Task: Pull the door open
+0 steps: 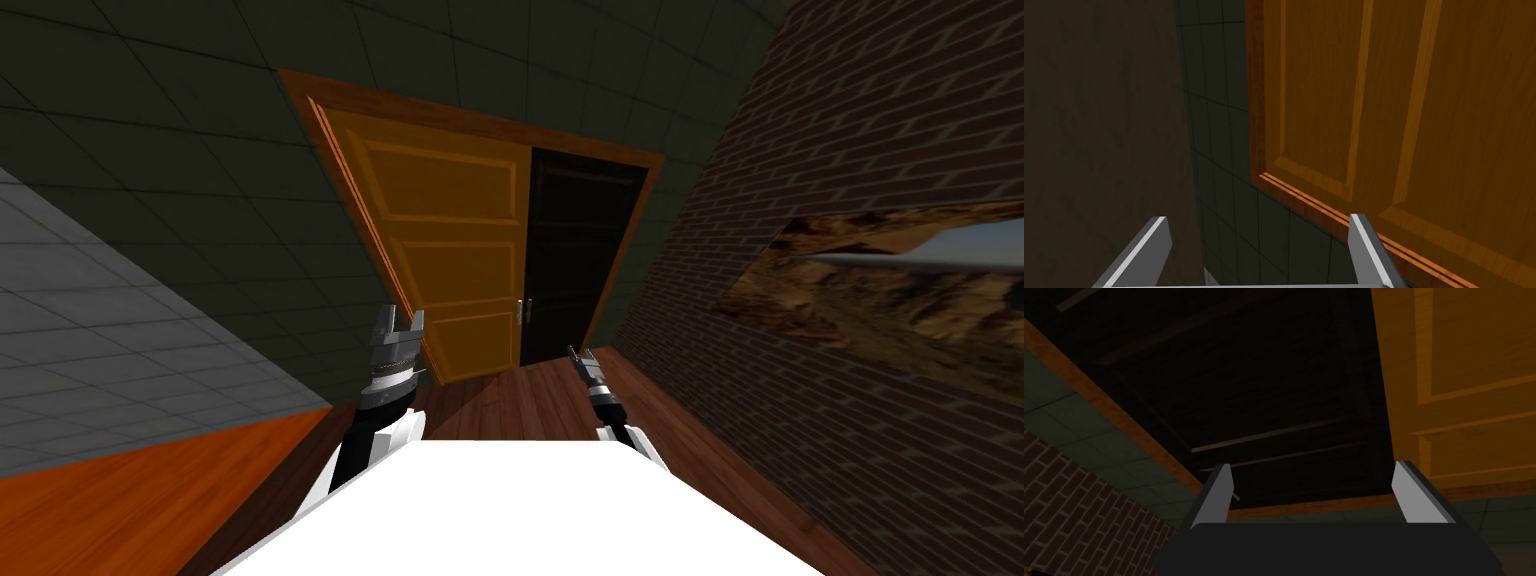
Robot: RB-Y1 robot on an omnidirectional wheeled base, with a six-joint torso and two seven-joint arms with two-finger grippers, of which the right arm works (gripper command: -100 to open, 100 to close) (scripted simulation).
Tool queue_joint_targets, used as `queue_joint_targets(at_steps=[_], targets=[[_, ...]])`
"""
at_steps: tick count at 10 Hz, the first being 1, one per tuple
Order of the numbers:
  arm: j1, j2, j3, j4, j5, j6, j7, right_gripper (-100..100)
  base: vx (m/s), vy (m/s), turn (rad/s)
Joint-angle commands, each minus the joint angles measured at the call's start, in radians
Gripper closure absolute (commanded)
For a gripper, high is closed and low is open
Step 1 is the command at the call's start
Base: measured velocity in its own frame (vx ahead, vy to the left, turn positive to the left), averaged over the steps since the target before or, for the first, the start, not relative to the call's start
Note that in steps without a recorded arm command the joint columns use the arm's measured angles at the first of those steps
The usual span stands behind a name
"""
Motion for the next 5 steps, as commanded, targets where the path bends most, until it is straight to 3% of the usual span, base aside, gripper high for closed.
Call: queue_joint_targets(at_steps=[1, 5], targets=[[-0.006, 0.001, -0.005, 0.029, 0.017, -0.009, 0.025, -100, 0.108, 0.01, 0.013], [-0.034, 0.005, -0.02, 0.113, 0.056, -0.034, 0.084, -100, 0.098, 0.014, 0.013]])
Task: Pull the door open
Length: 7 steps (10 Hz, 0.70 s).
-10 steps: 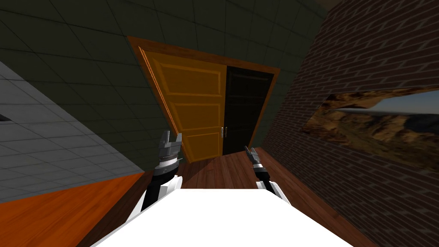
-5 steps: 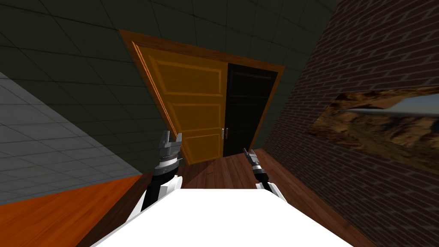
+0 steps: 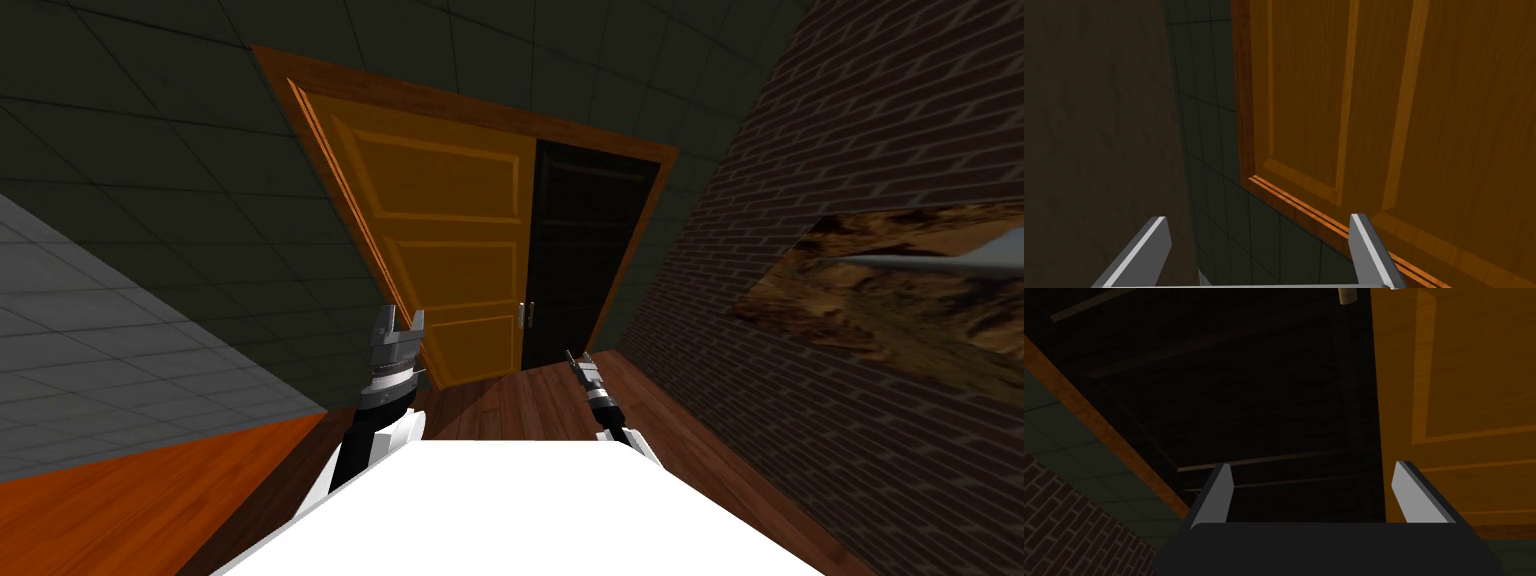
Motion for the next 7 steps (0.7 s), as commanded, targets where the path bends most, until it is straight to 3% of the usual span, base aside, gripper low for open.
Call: queue_joint_targets(at_steps=[1, 7], targets=[[-0.011, 0.005, -0.005, 0.034, 0.017, -0.011, 0.028, -100, 0.107, 0.013, 0.014], [-0.049, 0.014, -0.026, 0.15, 0.07, -0.045, 0.108, -100, 0.098, 0.015, 0.013]])
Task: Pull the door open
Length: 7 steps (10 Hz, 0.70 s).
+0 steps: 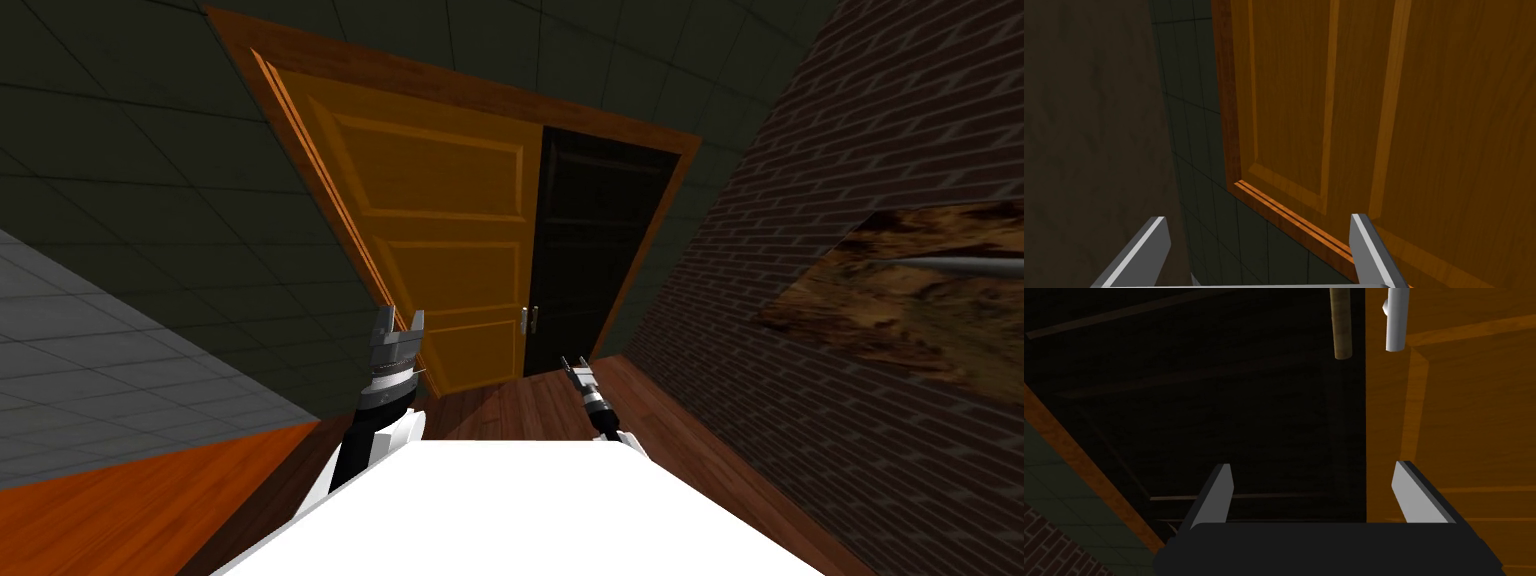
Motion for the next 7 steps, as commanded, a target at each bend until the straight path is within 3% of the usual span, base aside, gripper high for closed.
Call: queue_joint_targets(at_steps=[1, 7], targets=[[-0.01, -0.001, -0.006, 0.031, 0.014, -0.01, 0.02, -100, 0.101, 0.005, 0.012], [-0.07, 0.022, -0.033, 0.191, 0.088, -0.058, 0.132, -100, 0.164, 0.012, 0.026]])
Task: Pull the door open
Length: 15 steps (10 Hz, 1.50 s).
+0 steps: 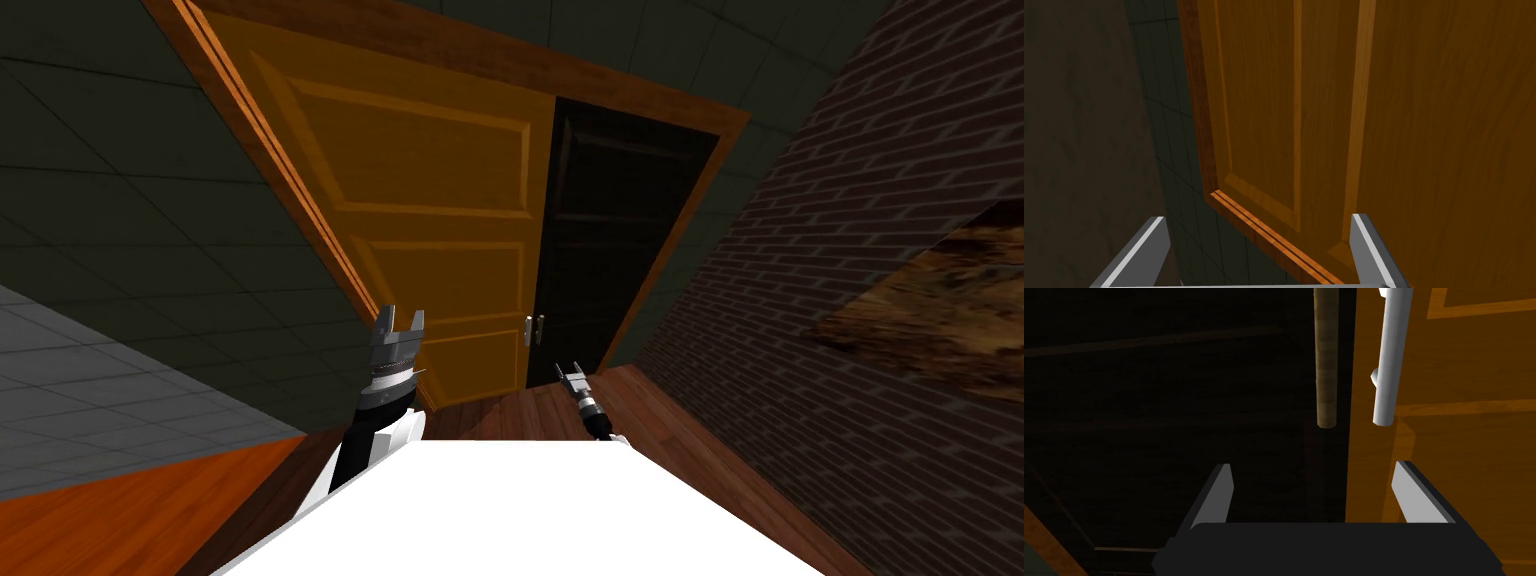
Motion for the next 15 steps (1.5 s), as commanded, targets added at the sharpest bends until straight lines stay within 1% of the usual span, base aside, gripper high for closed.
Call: queue_joint_targets(at_steps=[1, 3, 4, 5, 6, 7, 10, 13, 15], targets=[[-0.016, 0.008, -0.005, 0.036, 0.023, -0.009, 0.029, -100, 0.215, 0.047, 0.031], [-0.032, 0.016, -0.009, 0.068, 0.038, -0.018, 0.052, -100, 0.192, 0.02, 0.03], [-0.037, 0.019, -0.01, 0.076, 0.042, -0.021, 0.058, -100, 0.133, 0.007, 0.023], [-0.034, 0.016, -0.009, 0.069, 0.039, -0.017, 0.051, -100, 0.052, 0.0, 0.006], [-0.018, -0.005, -0.019, 0.083, 0.023, -0.015, 0.058, -100, -0.076, 0.0, -0.048], [-0.013, -0.011, -0.021, 0.086, 0.018, -0.014, 0.059, -100, -0.131, -0.023, -0.048], [0.017, -0.051, -0.038, 0.109, -0.021, -0.006, 0.069, -100, -0.169, -0.02, -0.029], [0.053, -0.101, -0.058, 0.14, -0.075, 0.004, 0.084, -100, -0.152, -0.045, -0.027], [0.072, -0.13, -0.068, 0.158, -0.11, 0.01, 0.094, -100, -0.102, -0.041, -0.014]])
